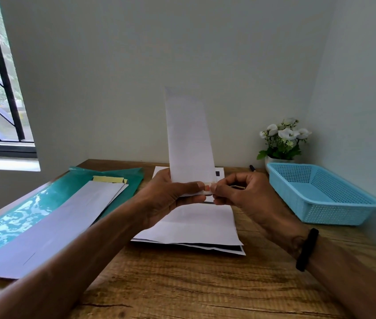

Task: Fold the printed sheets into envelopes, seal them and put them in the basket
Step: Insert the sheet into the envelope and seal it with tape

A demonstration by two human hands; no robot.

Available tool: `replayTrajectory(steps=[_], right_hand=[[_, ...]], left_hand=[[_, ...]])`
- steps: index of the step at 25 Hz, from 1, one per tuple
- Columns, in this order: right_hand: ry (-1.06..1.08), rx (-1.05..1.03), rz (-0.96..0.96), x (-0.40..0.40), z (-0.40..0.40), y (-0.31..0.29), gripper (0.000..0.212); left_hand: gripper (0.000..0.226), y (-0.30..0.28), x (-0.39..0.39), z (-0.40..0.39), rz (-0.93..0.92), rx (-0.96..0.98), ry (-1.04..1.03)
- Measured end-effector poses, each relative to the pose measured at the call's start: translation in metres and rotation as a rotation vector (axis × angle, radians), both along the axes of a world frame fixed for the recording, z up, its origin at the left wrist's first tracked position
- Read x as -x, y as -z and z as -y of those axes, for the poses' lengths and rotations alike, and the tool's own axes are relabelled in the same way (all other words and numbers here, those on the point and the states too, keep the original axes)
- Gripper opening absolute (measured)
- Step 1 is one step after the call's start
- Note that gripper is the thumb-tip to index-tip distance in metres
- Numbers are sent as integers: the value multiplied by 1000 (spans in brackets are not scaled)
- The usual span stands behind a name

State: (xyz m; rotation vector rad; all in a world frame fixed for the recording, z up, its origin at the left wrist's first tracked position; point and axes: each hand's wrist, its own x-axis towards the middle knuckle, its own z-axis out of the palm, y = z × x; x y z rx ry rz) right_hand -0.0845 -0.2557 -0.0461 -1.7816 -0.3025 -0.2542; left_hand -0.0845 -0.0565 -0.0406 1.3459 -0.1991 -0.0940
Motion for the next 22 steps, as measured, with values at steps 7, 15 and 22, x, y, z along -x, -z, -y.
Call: replayTrajectory(steps=[7,15,22], right_hand=[[-9,12,1,0,1,1,9],[8,93,45,0,1,4,12],[-12,-87,-45,-4,2,4,46]], left_hand=[[40,0,0,0,10,-47,-6],[59,4,-1,1,17,-129,-70],[55,6,-2,2,30,-148,-54]])
